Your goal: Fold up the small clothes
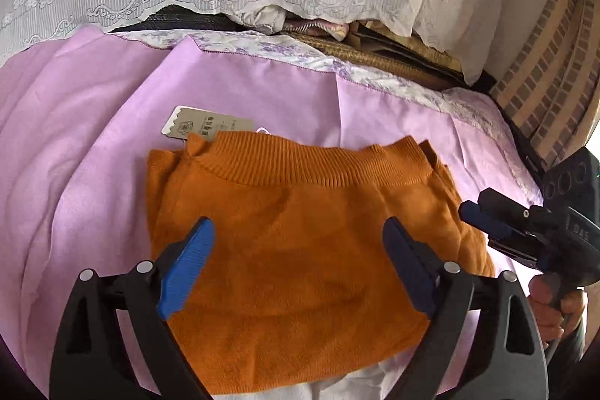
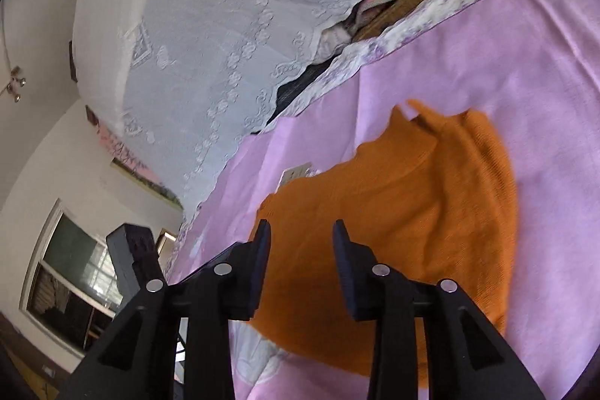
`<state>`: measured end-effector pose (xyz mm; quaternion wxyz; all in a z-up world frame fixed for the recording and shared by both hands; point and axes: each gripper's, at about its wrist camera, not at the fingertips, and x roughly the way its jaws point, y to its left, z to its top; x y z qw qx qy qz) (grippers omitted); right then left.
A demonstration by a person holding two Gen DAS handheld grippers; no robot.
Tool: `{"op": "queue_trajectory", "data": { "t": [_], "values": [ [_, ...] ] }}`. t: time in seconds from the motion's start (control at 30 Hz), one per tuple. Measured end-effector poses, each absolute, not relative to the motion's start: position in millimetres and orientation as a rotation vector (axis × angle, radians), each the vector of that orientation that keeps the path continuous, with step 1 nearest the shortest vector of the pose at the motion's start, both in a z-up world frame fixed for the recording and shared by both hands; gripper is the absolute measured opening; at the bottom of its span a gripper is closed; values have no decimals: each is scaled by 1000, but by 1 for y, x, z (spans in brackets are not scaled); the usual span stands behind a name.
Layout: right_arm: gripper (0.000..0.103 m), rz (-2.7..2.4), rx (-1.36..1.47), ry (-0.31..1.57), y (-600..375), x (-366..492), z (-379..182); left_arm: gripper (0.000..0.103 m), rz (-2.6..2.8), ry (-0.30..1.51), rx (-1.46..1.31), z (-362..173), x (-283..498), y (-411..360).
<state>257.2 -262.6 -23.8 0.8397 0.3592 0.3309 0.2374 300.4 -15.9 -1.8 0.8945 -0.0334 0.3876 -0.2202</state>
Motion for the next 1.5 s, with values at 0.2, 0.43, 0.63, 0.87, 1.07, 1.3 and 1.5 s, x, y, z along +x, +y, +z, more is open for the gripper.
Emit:
{"op": "queue_trajectory", "data": {
  "t": [0.2,0.43,0.63,0.87,1.07,1.3,1.5],
  "values": [
    [10,485,770,821,-249,255,-59,90,-341,861,18,-26,295,-10],
    [0,311,954,746,-320,219,-79,99,-198,913,-45,-35,289,28],
    [17,339,852,698,-299,197,-52,97,-262,827,-134,-14,257,40],
    [33,508,724,785,-236,202,-48,99,-217,937,42,-40,258,3],
    [12,471,886,848,-262,206,-77,99,-210,946,-41,-41,259,21],
    [46,402,712,759,-255,185,-38,98,-189,840,-83,-18,234,30],
    [48,392,683,732,-258,174,-27,98,-176,761,-48,6,231,12]
  ]
}}
